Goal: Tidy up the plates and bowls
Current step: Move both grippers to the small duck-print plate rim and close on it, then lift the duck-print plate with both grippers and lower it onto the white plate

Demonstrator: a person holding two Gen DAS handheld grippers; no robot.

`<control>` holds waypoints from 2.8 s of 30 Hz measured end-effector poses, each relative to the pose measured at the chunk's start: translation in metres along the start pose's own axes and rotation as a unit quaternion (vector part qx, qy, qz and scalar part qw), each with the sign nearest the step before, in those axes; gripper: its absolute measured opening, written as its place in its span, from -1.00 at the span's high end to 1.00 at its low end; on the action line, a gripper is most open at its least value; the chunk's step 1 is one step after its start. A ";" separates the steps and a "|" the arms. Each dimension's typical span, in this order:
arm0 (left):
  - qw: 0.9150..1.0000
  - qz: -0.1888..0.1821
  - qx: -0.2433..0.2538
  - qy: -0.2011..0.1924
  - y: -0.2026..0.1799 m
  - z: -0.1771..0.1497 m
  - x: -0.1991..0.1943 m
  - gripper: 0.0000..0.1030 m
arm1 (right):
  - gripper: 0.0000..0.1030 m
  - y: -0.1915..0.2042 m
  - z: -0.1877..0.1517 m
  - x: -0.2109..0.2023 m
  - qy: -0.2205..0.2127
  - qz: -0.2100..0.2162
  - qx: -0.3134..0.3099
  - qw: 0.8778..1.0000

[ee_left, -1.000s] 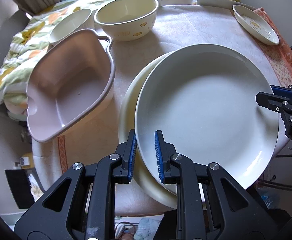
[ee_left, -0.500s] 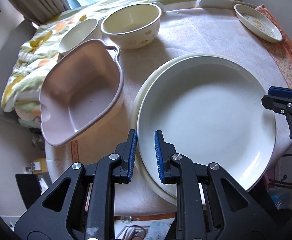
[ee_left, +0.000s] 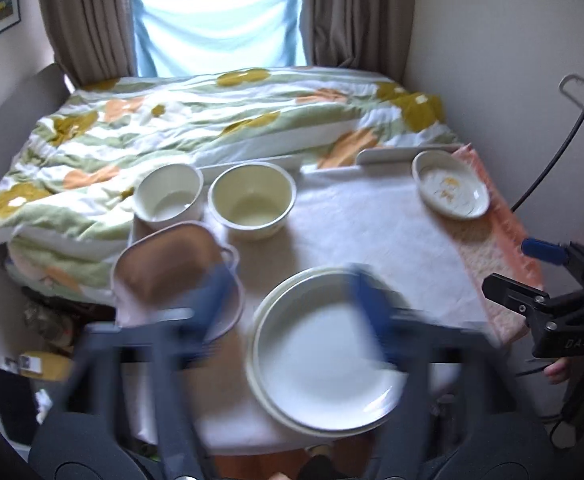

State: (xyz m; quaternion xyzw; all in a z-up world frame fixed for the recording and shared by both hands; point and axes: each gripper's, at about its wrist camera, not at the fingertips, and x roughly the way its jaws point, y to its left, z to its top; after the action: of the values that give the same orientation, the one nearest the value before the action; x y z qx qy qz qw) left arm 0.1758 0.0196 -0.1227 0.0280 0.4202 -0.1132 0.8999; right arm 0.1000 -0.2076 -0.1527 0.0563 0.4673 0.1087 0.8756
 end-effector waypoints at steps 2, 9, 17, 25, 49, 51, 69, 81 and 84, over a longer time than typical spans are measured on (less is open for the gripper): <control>0.999 -0.028 0.000 -0.032 -0.007 0.006 -0.004 -0.99 | -0.99 -0.013 -0.001 -0.014 -0.020 -0.007 0.024 0.999; 0.988 -0.148 0.030 0.015 -0.060 0.051 0.049 -0.99 | -1.00 -0.062 -0.007 -0.039 -0.028 -0.062 0.074 0.995; 0.973 -0.217 0.051 0.059 -0.131 0.120 0.143 -0.99 | -1.00 -0.151 0.020 -0.017 -0.036 -0.081 0.181 0.979; 0.950 -0.254 0.066 0.170 -0.183 0.141 0.283 -0.57 | -0.46 -0.225 0.027 0.070 -0.004 -0.036 0.288 0.957; 0.945 -0.194 0.126 0.232 -0.219 0.146 0.373 0.71 | 0.70 -0.274 0.042 0.145 0.033 -0.068 0.322 0.944; 0.946 -0.187 0.133 0.229 -0.221 0.146 0.371 0.71 | 0.74 -0.276 0.041 0.145 0.033 -0.066 0.322 0.944; 0.959 -0.167 0.145 0.178 -0.205 0.143 0.305 0.71 | 0.74 -0.250 0.042 0.115 0.008 -0.061 0.278 0.959; 0.977 -0.158 0.088 0.112 -0.129 0.114 0.179 0.71 | 0.74 -0.161 0.048 0.043 -0.019 -0.050 0.185 0.981; 0.982 -0.146 0.068 0.101 -0.099 0.094 0.145 0.71 | 0.74 -0.127 0.041 0.027 -0.020 -0.035 0.158 0.987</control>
State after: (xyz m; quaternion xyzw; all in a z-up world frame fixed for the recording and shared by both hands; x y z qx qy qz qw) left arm 0.3137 -0.1166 -0.1682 0.0386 0.4997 -0.2679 0.8228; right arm 0.1663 -0.3241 -0.1771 0.1796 0.4627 0.0020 0.8681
